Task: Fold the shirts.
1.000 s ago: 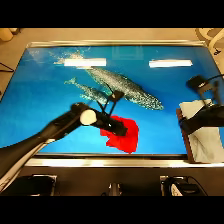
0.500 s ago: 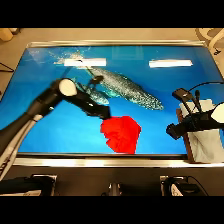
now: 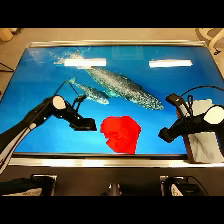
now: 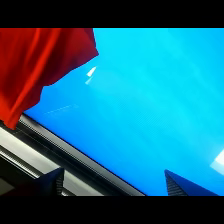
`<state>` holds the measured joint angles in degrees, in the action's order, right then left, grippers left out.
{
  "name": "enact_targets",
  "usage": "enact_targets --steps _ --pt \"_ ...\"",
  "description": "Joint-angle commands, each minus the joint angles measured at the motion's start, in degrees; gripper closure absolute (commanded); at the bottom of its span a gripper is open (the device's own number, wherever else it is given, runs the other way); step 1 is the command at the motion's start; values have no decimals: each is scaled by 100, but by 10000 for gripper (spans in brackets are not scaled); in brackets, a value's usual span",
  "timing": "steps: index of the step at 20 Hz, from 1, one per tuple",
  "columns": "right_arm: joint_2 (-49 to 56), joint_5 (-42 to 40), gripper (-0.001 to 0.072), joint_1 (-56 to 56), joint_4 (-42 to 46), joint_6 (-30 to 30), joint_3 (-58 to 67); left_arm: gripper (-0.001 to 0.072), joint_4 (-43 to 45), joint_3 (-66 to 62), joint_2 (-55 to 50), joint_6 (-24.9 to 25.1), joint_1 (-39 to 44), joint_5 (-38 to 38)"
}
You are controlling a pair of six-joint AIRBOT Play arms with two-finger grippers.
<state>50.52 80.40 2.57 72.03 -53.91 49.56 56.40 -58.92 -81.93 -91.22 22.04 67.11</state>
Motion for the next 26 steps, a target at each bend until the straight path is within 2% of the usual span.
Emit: enact_targets --steps 1,4,5,9,10,13,14,17,20,23,26 --pt "26 0 43 -4 -151 44 -52 124 -1134 446 -348 129 13 -1003" --pt "26 -2 43 -4 -153 44 -52 139 -1292 444 -544 129 175 -1423" --pt "26 -2 43 -4 -160 44 -52 218 -1316 433 -592 138 212 -1478" --pt "26 -9 43 -4 -293 46 -52 219 -1467 431 -813 149 345 -1550" --pt "26 -39 43 -4 -308 44 -52 240 -1467 431 -850 144 396 -1593" --pt "24 -37 43 -4 -479 50 -76 651 -1508 428 -857 127 479 -1838" --pt "26 -15 41 -4 -717 164 -162 679 -1506 428 -850 129 476 -1851" --pt "26 -138 19 -4 -1895 785 -890 680 -1506 428 -789 260 479 -1823" --pt "26 -616 19 -4 -2699 898 -1869 680 -1506 428 -730 278 490 -1773" --pt "26 -1499 23 -4 -3359 1027 -2680 680 -1504 428 -673 280 516 -1744" --pt "238 -1945 42 -4 -3842 1217 -2988 680 -1488 431 -608 280 586 -1744"
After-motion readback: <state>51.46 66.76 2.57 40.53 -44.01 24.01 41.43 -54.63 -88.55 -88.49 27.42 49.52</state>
